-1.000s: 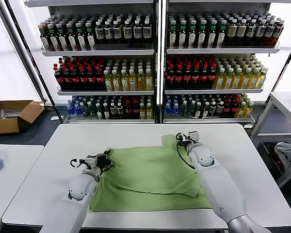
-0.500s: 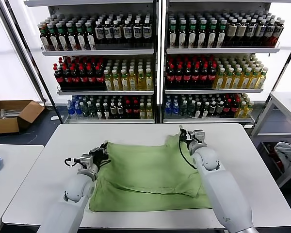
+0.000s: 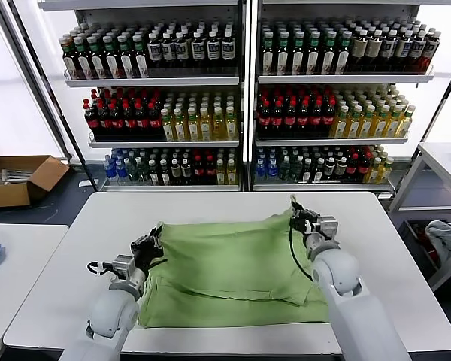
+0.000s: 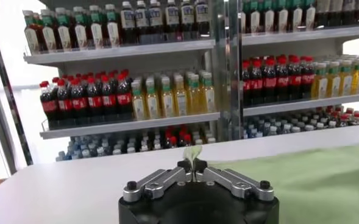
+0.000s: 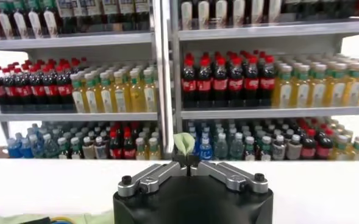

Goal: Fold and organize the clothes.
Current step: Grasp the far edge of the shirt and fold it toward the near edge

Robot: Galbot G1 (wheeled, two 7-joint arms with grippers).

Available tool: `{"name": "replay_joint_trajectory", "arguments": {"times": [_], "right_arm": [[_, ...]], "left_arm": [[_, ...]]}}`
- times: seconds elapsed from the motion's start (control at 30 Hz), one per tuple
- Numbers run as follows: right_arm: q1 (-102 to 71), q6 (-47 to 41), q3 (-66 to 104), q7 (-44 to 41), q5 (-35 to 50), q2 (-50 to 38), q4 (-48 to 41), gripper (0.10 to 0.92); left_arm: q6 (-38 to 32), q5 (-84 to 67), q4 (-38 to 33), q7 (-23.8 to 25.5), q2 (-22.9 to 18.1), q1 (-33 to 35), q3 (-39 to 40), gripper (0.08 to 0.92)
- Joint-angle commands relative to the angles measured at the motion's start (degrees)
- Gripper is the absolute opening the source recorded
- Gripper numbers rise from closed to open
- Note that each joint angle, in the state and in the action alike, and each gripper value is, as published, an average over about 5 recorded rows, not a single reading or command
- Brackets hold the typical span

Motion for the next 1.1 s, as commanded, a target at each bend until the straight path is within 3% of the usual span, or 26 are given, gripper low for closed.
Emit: {"name": "replay_joint_trajectory", "arguments": {"times": [0.03, 0.4, 0.8, 1.1], "right_arm": [[-17.86, -0.80, 6.54, 3.03, 0.06, -0.88, 14.74, 0.106], [-28.40, -0.02, 9.15, 4.39, -0.28, -1.41, 17.63, 0.106], [-27.40, 0.87, 5.75, 5.61, -3.73, -0.02, 11.85, 0.106], [-26.33, 1.00, 4.78, 5.13, -5.08, -0.25, 9.34, 0.106]], "left_arm": [[-0.92, 2.76, -6.72, 0.17, -0.90, 10.95, -2.32, 0.089], [-2.55, 7.66, -9.07, 0.99, -2.75, 18.50, -1.80, 0.089], [-2.63, 9.20, -4.25, 2.14, -2.78, 17.20, -2.55, 0.089], [-2.68, 11.22, -5.37, 3.20, -2.34, 18.10, -1.89, 0.089]]}}
